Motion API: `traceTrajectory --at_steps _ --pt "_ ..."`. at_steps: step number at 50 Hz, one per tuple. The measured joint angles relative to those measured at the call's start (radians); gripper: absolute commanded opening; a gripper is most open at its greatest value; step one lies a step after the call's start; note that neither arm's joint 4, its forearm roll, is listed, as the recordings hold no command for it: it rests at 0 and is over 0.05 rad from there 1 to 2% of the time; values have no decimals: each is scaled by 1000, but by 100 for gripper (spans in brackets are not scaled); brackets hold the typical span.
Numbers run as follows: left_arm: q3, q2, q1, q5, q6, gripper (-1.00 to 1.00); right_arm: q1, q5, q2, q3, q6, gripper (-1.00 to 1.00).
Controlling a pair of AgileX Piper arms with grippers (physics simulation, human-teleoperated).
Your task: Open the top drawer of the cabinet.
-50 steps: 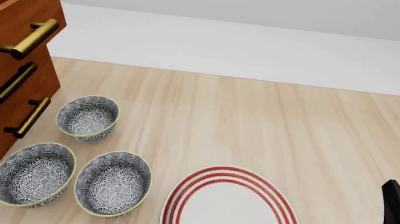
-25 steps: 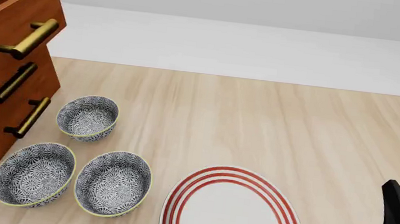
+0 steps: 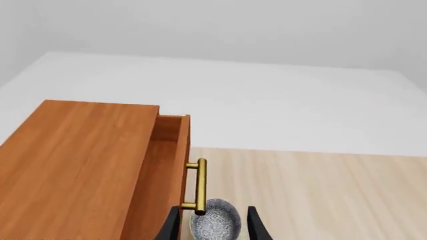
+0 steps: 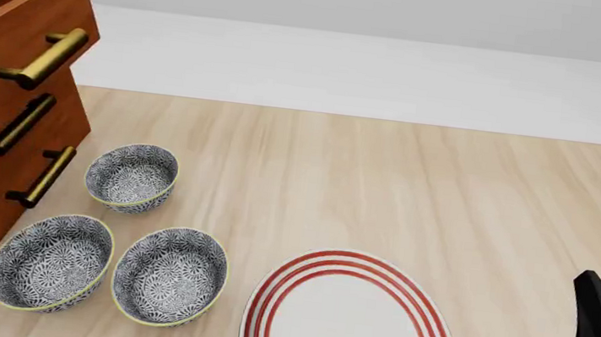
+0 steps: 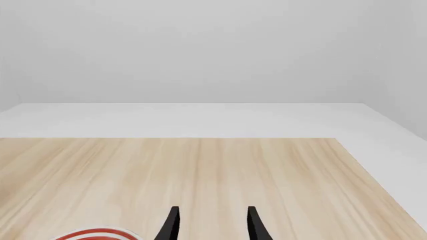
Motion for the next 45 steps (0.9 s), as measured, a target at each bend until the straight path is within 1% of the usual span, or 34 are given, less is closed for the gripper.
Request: traceTrajectory --at_steps 19,45 --pt "49 43 43 -53 7 100 0 0 0 0 0 100" --pt "17 99 75 -57 39 100 0 0 0 0 0 100"
